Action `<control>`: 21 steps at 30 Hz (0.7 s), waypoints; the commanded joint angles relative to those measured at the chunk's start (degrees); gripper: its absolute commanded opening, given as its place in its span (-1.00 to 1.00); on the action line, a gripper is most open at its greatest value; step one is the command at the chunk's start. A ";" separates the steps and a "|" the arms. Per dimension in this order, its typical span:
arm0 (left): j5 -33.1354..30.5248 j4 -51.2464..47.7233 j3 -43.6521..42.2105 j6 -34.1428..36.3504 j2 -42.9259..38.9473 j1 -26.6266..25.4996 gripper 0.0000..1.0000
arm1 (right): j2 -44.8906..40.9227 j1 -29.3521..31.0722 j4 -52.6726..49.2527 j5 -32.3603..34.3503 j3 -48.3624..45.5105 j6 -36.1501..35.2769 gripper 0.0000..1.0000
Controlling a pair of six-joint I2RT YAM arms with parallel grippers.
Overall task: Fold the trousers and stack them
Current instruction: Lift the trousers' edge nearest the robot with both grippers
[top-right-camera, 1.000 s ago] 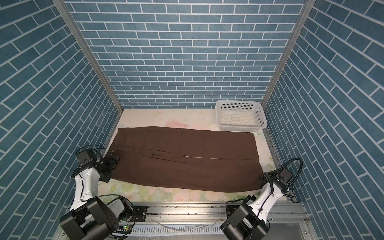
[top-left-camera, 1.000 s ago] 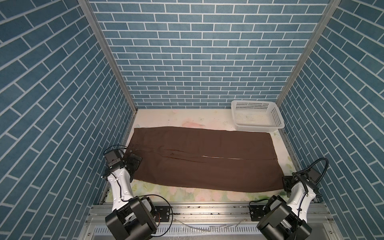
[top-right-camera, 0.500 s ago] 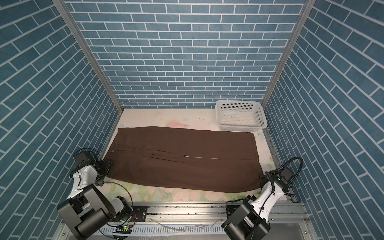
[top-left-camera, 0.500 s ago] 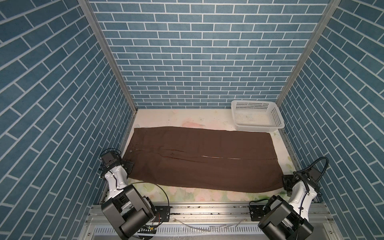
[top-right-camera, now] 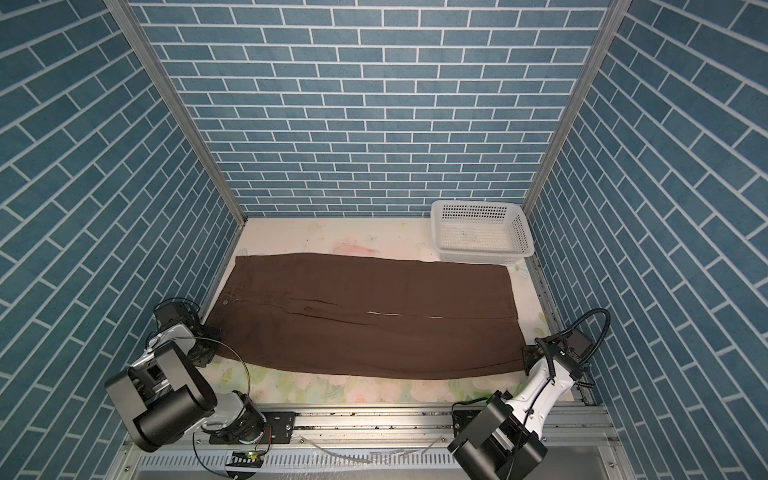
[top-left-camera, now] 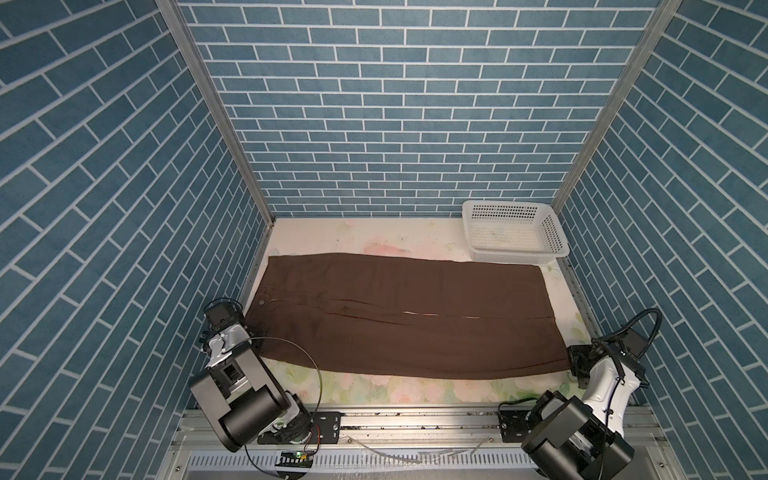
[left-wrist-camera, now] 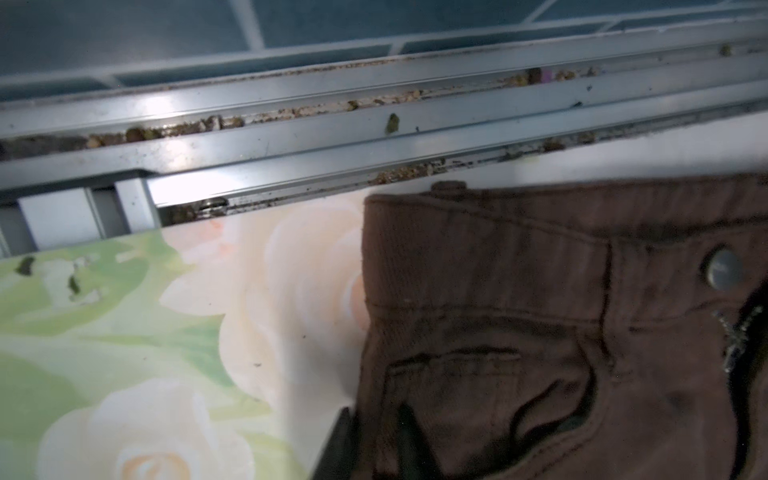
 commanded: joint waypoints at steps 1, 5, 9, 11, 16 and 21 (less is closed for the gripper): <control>-0.28 -1.09 1.46 -0.28 0.24 0.26 -1.00 | 1.01 0.14 0.05 -0.07 2.72 -0.79 -1.00; 2.61 -6.02 3.81 -2.68 -4.56 0.36 -1.00 | 1.33 0.13 -0.84 1.67 5.68 -0.75 -1.00; 2.39 -14.13 10.07 -3.70 -13.67 0.72 -1.00 | 3.45 -0.04 -1.20 2.13 9.25 0.93 -1.00; 1.59 -17.48 13.13 -3.06 -17.64 1.77 -1.00 | 4.05 -0.21 -0.03 1.56 10.74 2.55 -1.00; 3.21 -24.28 20.06 -0.15 -21.21 7.34 -1.00 | 6.70 -0.83 1.52 3.25 17.65 5.55 -1.00; 8.26 -25.77 23.95 0.67 -21.91 13.66 -1.00 | 11.02 -0.83 -1.73 7.56 28.54 3.75 -1.00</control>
